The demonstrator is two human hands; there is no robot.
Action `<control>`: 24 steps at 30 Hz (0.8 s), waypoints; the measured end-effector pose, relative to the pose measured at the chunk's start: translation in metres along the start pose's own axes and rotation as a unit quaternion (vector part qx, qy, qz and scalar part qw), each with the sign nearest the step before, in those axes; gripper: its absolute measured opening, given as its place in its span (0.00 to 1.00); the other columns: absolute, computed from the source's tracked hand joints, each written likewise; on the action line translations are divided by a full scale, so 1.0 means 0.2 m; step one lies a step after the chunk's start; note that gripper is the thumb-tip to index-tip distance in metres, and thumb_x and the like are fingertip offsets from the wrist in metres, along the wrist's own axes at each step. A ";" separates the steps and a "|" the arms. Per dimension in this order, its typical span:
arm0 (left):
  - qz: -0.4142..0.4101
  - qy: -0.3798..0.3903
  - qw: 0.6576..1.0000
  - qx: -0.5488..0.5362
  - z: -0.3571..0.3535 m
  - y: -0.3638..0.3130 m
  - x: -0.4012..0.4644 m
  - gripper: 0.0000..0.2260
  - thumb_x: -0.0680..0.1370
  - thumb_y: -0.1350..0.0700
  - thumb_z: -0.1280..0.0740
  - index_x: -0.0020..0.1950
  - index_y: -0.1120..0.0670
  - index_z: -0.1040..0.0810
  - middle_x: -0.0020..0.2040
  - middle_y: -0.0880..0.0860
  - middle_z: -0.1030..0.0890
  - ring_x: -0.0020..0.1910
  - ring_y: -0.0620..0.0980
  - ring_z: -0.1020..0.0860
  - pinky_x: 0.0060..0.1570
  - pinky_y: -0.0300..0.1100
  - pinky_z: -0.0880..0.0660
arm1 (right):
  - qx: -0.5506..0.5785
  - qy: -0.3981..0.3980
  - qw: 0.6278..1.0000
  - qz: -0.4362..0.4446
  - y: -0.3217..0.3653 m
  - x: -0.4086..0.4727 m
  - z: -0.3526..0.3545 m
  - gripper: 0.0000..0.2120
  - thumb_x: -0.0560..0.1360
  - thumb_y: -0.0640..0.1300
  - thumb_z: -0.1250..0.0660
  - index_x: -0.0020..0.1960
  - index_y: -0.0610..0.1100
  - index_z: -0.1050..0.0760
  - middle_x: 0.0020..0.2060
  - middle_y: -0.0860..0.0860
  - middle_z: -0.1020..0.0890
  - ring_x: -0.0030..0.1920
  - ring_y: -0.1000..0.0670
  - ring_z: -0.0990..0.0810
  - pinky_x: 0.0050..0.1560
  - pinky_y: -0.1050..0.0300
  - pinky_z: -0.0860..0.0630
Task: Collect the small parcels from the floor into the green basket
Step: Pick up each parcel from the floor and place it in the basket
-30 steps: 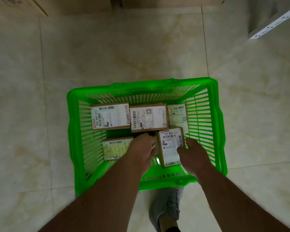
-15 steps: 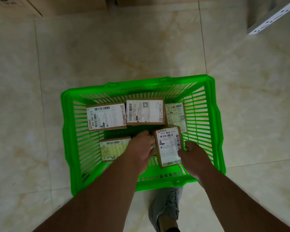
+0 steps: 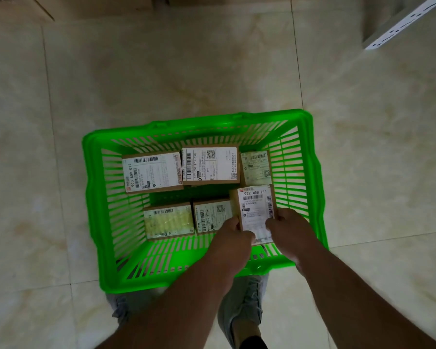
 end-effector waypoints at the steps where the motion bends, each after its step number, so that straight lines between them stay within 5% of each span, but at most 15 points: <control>1: -0.004 0.006 1.000 0.000 -0.02 -0.01 -0.02 0.20 0.80 0.63 0.37 0.70 0.48 0.22 0.64 0.47 0.17 0.49 0.43 0.20 0.38 0.29 0.30 | 0.001 -0.004 1.000 -0.001 0.00 -0.02 0.02 0.20 0.76 0.43 0.38 0.67 0.45 0.22 0.63 0.47 0.17 0.46 0.47 0.19 0.33 0.65 0.29; 10: -0.043 0.008 0.999 0.015 -0.08 -0.21 -0.10 0.21 0.80 0.61 0.36 0.72 0.45 0.24 0.64 0.46 0.17 0.44 0.38 0.21 0.29 0.27 0.28 | 0.016 -0.083 0.996 0.012 0.11 -0.14 0.25 0.18 0.74 0.46 0.36 0.62 0.47 0.19 0.58 0.49 0.15 0.49 0.47 0.19 0.36 0.62 0.30; 17: -0.073 -0.012 0.997 0.005 -0.10 -0.37 0.03 0.22 0.80 0.62 0.37 0.73 0.47 0.25 0.67 0.48 0.19 0.51 0.43 0.20 0.44 0.36 0.25 | 0.046 -0.113 0.992 0.026 0.25 -0.02 0.32 0.17 0.73 0.45 0.33 0.60 0.43 0.19 0.52 0.48 0.16 0.44 0.48 0.23 0.25 0.71 0.35; 24: -0.094 -0.020 0.995 -0.010 -0.12 -0.38 0.14 0.22 0.81 0.68 0.40 0.74 0.53 0.27 0.65 0.47 0.21 0.44 0.36 0.25 0.28 0.19 0.32 | 0.052 -0.102 0.993 0.033 0.27 0.12 0.27 0.18 0.73 0.44 0.34 0.62 0.42 0.20 0.58 0.46 0.16 0.46 0.49 0.23 0.29 0.67 0.35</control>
Point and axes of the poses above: each hand's wrist, its own x-axis towards the middle knuckle, its own z-axis out of the back of the hand, y = z × x, the point moved 5 cm from there along x, towards the middle knuckle
